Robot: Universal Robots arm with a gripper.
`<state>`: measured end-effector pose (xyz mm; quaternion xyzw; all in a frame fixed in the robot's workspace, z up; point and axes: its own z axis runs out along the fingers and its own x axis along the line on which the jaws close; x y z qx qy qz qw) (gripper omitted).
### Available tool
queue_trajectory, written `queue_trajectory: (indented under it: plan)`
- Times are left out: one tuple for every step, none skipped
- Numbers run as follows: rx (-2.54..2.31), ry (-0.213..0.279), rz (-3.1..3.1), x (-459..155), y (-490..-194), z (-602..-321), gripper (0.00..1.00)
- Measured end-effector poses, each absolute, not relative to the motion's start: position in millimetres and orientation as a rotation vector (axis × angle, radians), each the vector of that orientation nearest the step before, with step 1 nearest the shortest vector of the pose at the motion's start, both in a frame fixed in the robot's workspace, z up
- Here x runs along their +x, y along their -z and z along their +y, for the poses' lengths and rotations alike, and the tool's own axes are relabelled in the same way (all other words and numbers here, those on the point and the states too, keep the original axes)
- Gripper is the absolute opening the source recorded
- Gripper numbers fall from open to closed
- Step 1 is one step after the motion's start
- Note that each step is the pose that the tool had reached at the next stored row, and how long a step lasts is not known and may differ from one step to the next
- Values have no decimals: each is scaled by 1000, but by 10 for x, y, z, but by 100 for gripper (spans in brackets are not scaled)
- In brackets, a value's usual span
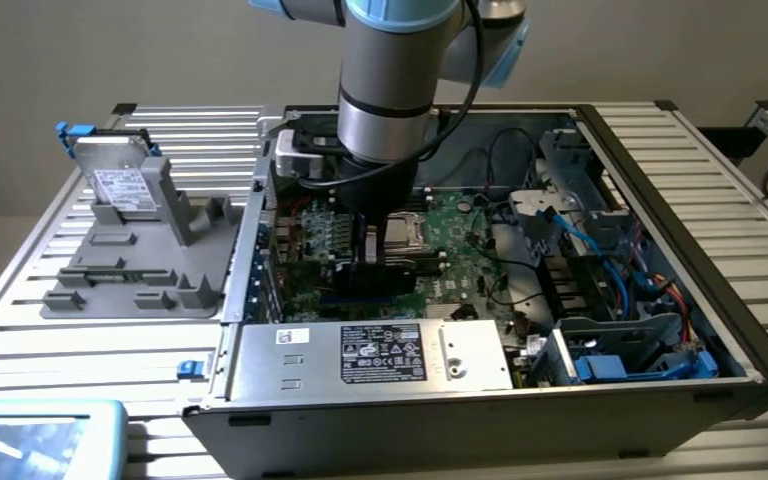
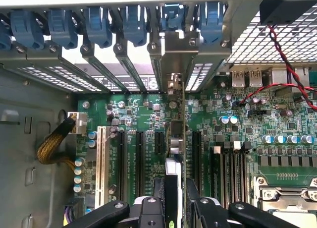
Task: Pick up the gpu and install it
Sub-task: 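Insert the gpu into the slot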
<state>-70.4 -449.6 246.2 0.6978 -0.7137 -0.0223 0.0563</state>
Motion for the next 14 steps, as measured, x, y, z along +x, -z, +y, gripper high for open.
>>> queue_trajectory:
  plan:
    - [2117,68,-2165,-704,-2462,-4496,28]
    - [2117,68,-2165,-705,-2461,-4497,28]
    - [2117,68,-2165,-705,-2460,-4497,28]
    - [2117,68,-2165,-705,-2460,-4497,28]
    - [2117,68,-2165,-705,-2460,-4497,28]
    - [2117,68,-2165,-705,-2460,-4497,28]
    - [2117,68,-2164,-705,-2460,-4498,28]
    - [2117,68,-2164,-705,-2459,-4498,28]
    - [2118,68,-2164,-705,-2459,-4498,28]
    - [2118,68,-2164,-705,-2459,-4498,28]
    - [2118,68,-2164,-705,-2458,-4498,28]
    - [2119,69,-2163,-704,-2457,-4501,28]
    - [2120,69,-2161,-704,-2458,-4507,28]
    - [2121,69,-2160,-704,-2458,-4511,28]
